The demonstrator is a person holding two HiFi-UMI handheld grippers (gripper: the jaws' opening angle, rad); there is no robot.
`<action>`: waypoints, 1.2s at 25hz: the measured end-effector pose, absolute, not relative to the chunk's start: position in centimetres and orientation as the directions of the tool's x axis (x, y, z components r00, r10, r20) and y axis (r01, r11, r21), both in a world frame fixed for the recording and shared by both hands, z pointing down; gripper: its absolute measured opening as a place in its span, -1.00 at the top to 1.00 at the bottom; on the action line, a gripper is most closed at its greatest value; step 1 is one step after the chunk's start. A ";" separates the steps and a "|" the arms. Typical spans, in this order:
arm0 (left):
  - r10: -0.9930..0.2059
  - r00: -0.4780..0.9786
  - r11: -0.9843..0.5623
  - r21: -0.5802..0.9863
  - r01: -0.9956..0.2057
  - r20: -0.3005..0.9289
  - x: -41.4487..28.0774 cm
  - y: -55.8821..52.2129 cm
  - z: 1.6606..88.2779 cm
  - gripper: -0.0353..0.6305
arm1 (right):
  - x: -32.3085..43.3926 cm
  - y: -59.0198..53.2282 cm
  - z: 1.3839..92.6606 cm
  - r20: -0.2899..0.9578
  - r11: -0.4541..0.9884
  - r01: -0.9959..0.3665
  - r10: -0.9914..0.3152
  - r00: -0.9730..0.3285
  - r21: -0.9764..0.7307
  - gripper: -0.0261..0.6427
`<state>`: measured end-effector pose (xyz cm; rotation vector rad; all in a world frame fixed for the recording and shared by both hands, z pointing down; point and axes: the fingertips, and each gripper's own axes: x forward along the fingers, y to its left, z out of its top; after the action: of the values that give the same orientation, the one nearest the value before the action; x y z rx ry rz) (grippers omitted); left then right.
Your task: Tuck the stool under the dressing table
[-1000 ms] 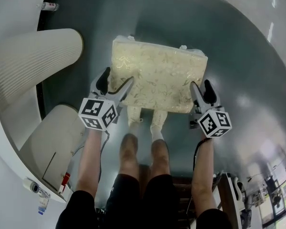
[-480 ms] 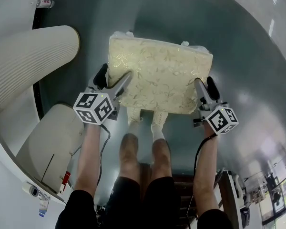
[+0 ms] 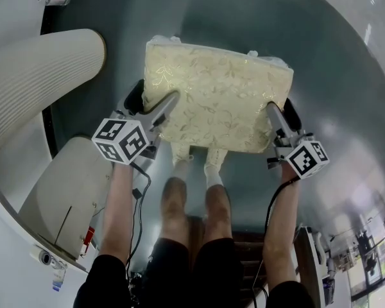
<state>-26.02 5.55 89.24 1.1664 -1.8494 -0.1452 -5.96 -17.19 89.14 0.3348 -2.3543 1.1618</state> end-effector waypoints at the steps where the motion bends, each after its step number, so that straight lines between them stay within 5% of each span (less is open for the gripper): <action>1: -0.767 -0.127 0.541 0.527 -0.656 0.629 -26.0 5.5 89.3 -0.53 | -6.0 -17.2 89.2 0.520 0.607 -0.413 0.002 -0.854 -0.679 -0.11; 30: -0.809 -0.055 0.471 0.591 -0.654 0.585 -25.7 5.2 90.1 -0.51 | -6.0 -16.9 88.9 0.464 0.606 -0.384 -0.028 -0.886 -0.696 -0.08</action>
<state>-25.69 5.19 90.07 1.2464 -1.7724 -0.2054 -6.04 -16.95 88.85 0.3289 -2.4266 1.1901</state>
